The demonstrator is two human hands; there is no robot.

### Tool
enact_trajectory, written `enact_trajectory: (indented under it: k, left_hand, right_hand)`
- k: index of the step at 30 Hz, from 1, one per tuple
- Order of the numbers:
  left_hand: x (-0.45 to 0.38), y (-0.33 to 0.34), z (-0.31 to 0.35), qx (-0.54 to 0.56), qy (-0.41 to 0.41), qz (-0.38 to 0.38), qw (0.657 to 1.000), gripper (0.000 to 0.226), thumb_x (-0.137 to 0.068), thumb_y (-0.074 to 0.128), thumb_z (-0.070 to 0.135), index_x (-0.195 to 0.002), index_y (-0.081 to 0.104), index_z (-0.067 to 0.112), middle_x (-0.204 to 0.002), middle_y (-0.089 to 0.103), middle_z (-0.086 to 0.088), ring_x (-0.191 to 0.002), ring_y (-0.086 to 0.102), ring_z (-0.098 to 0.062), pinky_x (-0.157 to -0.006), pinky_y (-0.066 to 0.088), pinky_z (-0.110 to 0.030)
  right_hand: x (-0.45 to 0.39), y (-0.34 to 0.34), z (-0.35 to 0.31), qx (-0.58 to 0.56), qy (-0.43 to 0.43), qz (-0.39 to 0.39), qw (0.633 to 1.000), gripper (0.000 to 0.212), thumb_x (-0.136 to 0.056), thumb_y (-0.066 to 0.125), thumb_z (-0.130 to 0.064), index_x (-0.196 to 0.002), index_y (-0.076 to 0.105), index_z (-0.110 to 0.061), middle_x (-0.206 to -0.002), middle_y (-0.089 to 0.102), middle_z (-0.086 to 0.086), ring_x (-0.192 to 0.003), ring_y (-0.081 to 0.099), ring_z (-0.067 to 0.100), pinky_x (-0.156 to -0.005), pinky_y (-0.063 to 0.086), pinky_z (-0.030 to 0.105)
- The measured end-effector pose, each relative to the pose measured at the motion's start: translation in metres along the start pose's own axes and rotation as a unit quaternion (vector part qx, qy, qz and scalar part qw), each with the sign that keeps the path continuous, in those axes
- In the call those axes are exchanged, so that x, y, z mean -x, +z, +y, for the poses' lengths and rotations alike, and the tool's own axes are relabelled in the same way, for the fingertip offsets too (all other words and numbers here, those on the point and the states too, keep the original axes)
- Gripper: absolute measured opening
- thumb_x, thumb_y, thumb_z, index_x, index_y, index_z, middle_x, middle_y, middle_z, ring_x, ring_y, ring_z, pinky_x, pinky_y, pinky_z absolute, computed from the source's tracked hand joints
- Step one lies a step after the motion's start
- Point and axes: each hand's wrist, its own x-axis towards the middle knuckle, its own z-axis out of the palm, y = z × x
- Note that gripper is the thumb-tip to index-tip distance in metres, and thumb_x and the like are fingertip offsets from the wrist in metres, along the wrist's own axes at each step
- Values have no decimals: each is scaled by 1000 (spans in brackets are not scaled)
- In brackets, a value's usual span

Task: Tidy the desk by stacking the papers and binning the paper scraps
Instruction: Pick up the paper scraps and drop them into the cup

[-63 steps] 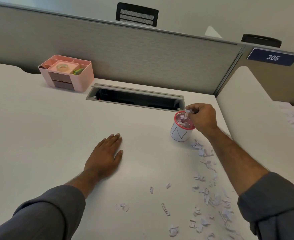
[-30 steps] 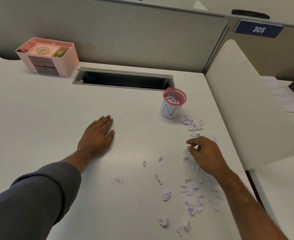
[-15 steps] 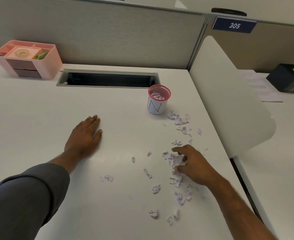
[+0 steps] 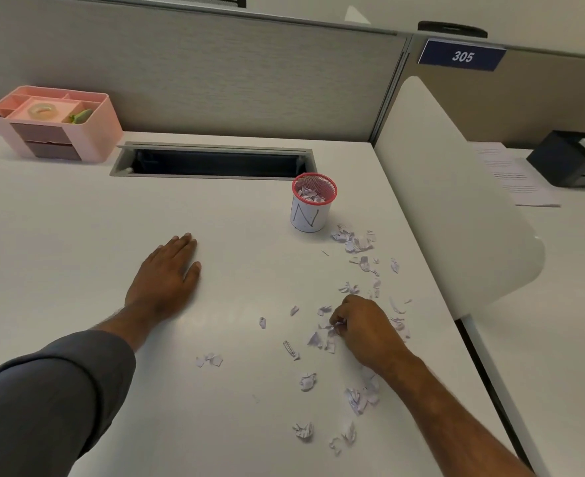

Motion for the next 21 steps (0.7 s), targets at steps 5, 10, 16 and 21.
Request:
enact_trajectory:
  k: [5, 10, 16, 21]
  left_hand:
    - [1, -2, 1, 1, 6, 0, 1000, 61, -101, 27, 42, -156, 32, 17, -164, 25, 3, -153, 19, -15, -125, 12, -32]
    - [2, -1, 3, 3, -1, 1, 1000, 55, -105, 36, 35, -157, 30, 17, -165, 23, 3, -153, 17, -13, -125, 9, -31]
    - [3, -5, 5, -21, 8, -10, 1000, 73, -95, 16, 52, -159, 22, 19, -167, 15, 7, -155, 6, -11, -126, 3, -31]
    - [5, -6, 2, -17, 40, -32, 999, 86, -89, 18, 73, -161, 7, 26, -166, -2, 18, -151, -10, 1, -123, -6, -25]
  right_hand:
    - [-11, -14, 2, -51, 24, 1, 998, 16, -88, 68, -8, -102, 75, -6, -108, 72, 11, -93, 67, 20, -83, 48, 15]
    - [-25, -40, 4, -218, 44, 47, 974, 11, -80, 71, 6, -79, 75, -4, -83, 74, 14, -63, 69, 22, -61, 58, 21]
    - [-53, -77, -1, -296, 33, 82, 951, 16, -78, 73, 6, -75, 74, -9, -74, 74, 10, -50, 66, 11, -52, 53, 17]
    - [-87, -104, -8, -339, 23, 125, 932, 18, -78, 72, 6, -73, 74, -10, -71, 72, 14, -53, 67, 16, -60, 58, 38]
